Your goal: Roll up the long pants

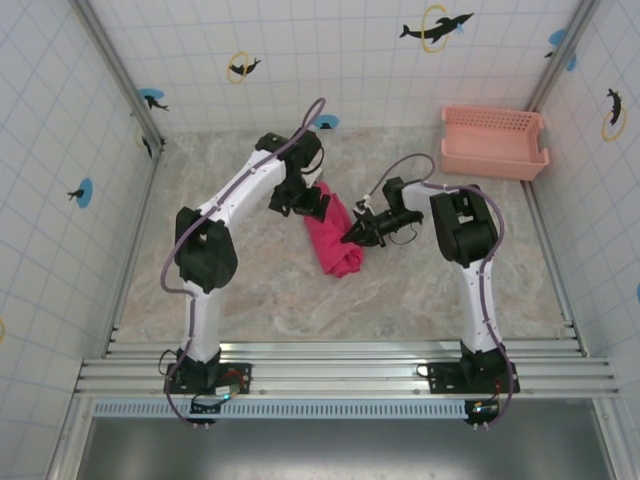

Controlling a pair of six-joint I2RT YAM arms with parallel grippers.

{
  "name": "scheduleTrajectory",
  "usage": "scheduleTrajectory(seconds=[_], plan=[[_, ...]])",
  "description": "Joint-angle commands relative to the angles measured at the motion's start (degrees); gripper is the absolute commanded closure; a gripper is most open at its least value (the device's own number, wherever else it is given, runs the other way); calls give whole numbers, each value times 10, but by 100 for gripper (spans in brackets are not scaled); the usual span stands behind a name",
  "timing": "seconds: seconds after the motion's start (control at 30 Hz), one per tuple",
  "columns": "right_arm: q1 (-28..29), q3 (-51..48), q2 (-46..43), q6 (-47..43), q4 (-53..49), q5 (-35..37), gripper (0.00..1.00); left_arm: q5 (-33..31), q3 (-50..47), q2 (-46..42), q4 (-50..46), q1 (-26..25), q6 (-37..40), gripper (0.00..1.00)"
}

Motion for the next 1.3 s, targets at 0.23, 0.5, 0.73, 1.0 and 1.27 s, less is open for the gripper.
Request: scheduleTrajectory(seconds=[0.23, 0.5, 0.73, 1.0, 1.27], plan=[[-19, -23, 71, -9, 31, 189, 99, -43, 174, 193, -22, -7, -9, 3], [-20, -14, 49, -3, 31, 189, 89, -21, 259, 267, -57, -11, -8, 3], [-56, -30, -60, 14, 36, 249, 62, -20, 250, 273, -60, -16, 6, 2], [-101, -98, -197, 49, 61, 317, 37, -16, 251, 278, -56, -17, 12, 3], [-74, -200, -176, 134, 214, 234, 24, -20, 253, 277, -57, -17, 15, 2]])
